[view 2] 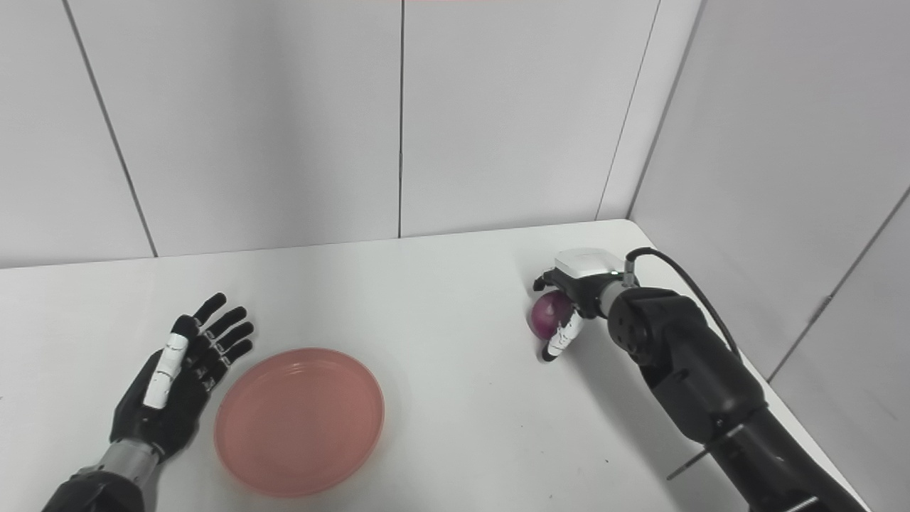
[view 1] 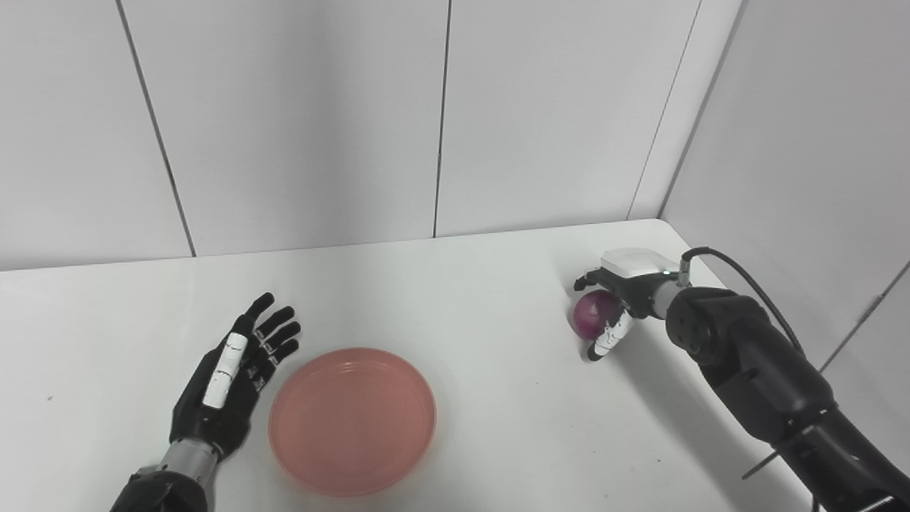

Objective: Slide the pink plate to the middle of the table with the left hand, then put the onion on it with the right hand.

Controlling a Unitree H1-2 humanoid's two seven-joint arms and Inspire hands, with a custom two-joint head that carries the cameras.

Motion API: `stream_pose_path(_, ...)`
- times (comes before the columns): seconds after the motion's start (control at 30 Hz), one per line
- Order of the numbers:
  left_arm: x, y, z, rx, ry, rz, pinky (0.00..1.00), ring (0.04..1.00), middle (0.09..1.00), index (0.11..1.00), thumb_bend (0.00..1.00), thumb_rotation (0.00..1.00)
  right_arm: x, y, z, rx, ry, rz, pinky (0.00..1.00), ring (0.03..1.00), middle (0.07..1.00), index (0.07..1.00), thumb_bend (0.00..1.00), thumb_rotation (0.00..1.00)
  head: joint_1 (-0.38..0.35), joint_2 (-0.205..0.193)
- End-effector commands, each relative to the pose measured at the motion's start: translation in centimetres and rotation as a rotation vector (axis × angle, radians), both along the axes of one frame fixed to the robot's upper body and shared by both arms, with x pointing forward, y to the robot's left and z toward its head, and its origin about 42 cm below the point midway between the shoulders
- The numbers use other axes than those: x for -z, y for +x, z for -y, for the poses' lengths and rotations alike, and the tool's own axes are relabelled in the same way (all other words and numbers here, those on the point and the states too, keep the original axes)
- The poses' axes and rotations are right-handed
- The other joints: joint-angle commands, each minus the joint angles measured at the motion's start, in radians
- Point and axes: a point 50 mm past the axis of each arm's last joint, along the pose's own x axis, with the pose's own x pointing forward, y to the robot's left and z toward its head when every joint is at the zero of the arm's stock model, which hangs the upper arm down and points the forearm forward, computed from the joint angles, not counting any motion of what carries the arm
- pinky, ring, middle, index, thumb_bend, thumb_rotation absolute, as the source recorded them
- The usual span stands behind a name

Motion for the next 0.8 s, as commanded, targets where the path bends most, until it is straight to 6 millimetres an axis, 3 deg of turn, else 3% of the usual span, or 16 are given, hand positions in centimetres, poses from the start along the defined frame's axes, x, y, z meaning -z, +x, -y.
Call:
stream_pose_path(0.0,4.0,-2.2,-1.1,-0.019,0.041,-0.185,0.89,0.861,0.858,0.893,0.79,0.67,-2.9,0.5,0.4,0.019,0.008,0.075,0.68,0.862,0.858,0.832,1.00,0.27,0.001,0.001)
stream_pose_path(0.77,3.8,-2.1,-0.9,-0.020,0.040,-0.182,0.88,0.857,0.849,0.885,0.80,0.66,-1.4,0.6,0.7,0.020,0.037,0.017,0.61,0.743,0.796,0.788,1.00,0.24,0.011,0.008)
